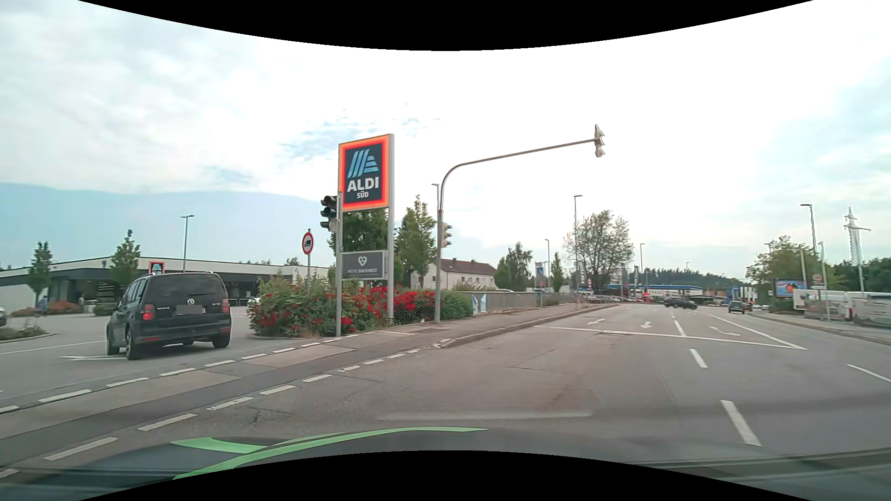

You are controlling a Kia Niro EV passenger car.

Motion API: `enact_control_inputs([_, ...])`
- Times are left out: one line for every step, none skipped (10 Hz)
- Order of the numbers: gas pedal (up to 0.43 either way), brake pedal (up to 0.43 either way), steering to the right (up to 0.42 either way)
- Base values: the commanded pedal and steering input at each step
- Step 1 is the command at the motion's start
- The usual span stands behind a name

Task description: Follow the waypoints while adhering to traffic rules and regulations

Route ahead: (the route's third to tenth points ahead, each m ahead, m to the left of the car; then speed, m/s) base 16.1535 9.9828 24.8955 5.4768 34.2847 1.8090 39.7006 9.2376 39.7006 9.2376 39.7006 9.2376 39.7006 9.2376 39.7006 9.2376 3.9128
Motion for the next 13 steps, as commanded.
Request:
enact_control_inputs([0.059,0.0,-0.451])
enact_control_inputs([0.059,0.0,-0.451])
enact_control_inputs([0.059,0.0,-0.451])
enact_control_inputs([0.047,0.0,-0.451])
enact_control_inputs([0.039,0.0,-0.451])
enact_control_inputs([0.039,0.0,-0.451])
enact_control_inputs([0.028,0.0,-0.451])
enact_control_inputs([0.02,0.0,-0.449])
enact_control_inputs([0.02,0.0,-0.447])
enact_control_inputs([0.02,0.0,-0.443])
enact_control_inputs([0.02,0.0,-0.435])
enact_control_inputs([0.02,0.0,-0.42])
enact_control_inputs([0.02,0.0,-0.405])
